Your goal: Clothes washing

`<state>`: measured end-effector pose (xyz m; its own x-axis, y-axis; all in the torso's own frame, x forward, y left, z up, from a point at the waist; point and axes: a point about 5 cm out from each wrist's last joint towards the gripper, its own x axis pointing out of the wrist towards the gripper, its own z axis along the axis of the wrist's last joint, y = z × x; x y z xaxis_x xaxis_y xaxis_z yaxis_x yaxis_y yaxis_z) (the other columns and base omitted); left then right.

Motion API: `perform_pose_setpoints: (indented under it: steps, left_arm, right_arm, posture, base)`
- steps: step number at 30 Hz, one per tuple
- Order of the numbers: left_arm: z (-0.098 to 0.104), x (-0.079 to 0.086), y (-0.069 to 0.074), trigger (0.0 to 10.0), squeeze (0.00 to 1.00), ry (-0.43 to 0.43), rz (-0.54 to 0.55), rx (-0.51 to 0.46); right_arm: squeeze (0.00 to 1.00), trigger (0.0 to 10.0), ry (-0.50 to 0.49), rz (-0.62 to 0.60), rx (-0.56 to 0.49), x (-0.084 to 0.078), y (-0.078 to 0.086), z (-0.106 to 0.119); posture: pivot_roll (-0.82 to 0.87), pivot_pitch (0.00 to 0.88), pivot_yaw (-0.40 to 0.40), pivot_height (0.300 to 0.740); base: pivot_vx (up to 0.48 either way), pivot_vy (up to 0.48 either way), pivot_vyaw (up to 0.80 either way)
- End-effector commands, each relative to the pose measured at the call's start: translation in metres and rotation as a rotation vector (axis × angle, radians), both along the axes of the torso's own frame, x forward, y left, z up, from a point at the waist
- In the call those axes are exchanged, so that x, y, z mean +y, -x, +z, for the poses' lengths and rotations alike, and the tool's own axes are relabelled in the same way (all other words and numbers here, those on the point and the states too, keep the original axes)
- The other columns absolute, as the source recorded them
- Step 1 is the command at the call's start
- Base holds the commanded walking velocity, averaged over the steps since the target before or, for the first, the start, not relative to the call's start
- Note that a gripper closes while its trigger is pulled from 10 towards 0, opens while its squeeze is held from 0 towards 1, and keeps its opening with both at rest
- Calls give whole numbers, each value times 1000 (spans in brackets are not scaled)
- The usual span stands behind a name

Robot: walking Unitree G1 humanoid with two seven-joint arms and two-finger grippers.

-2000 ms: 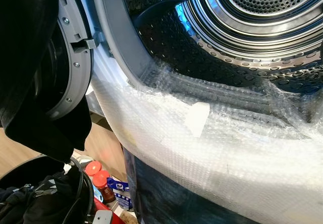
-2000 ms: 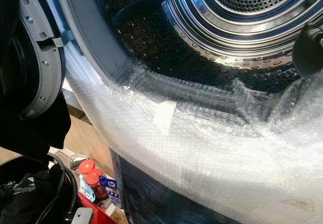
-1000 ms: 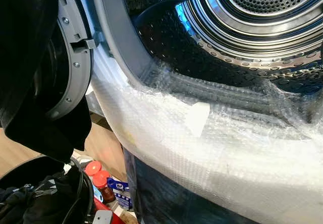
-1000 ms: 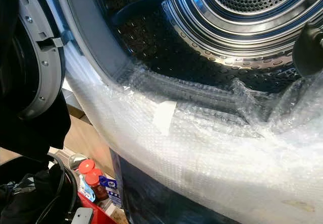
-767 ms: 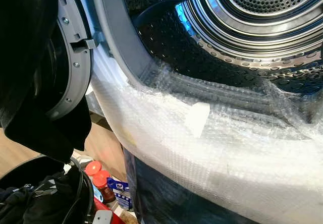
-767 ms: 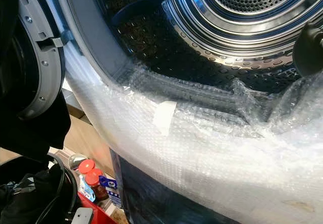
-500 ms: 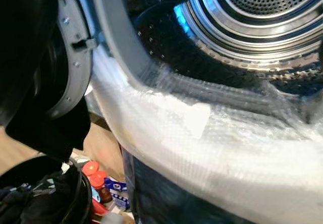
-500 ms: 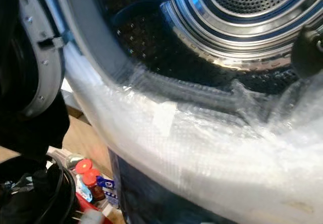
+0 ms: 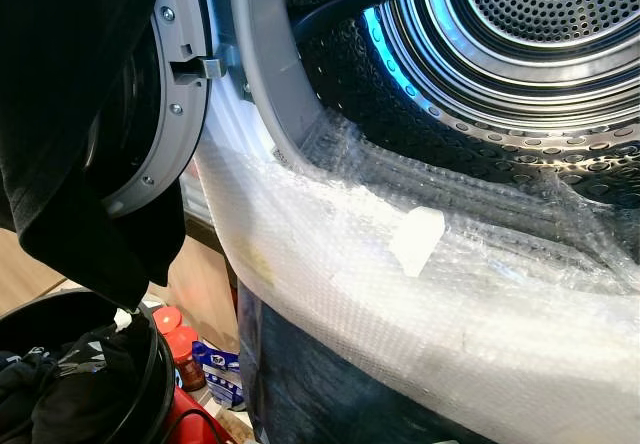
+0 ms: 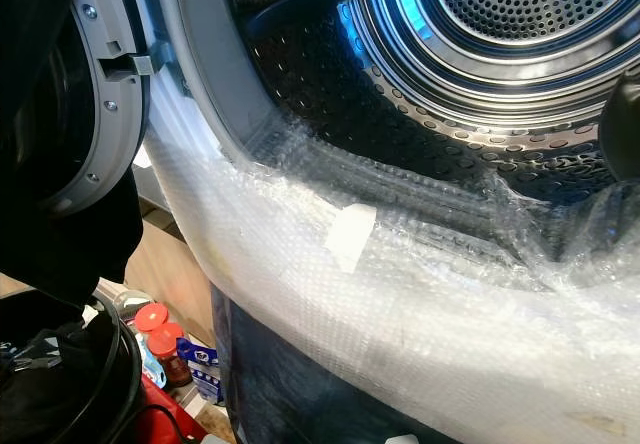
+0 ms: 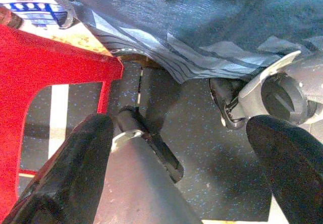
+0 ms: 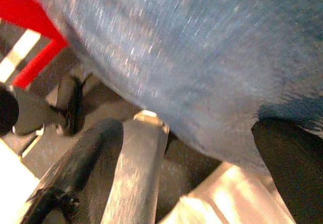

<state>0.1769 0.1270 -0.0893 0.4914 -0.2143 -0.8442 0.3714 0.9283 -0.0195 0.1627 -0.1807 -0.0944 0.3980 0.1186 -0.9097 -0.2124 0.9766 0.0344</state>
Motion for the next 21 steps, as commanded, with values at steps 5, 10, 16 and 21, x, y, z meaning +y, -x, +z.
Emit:
perform_pose_setpoints:
  steps: [5, 10, 16, 21]
  left_arm:
    - [0, 9, 0, 10000, 0, -45, -16, -20]
    - [3, 26, -5, 10000, 0, -100, 30, -77]
    - [4, 37, -5, 10000, 0, -135, 27, -96]
    - [9, 34, -14, 10000, 0, -140, 15, -159]
  right_arm:
    - [0, 10000, -129, -110, -43, 4, -1, 1]
    - [0, 10000, -159, -162, -37, 7, 7, -2]
    - [0, 10000, -138, -177, 57, 11, 24, -10]
    - [0, 10000, -273, -138, 39, 17, 18, -5]
  posture:
    - [-9, 0, -28, 740]
    - [-14, 0, 19, 740]
    - [-27, 4, 49, 740]
    - [-44, 17, 43, 740]
  base:
    - [0, 0, 0]
    - [0, 0, 0]
    - [0, 0, 0]
    - [0, 0, 0]
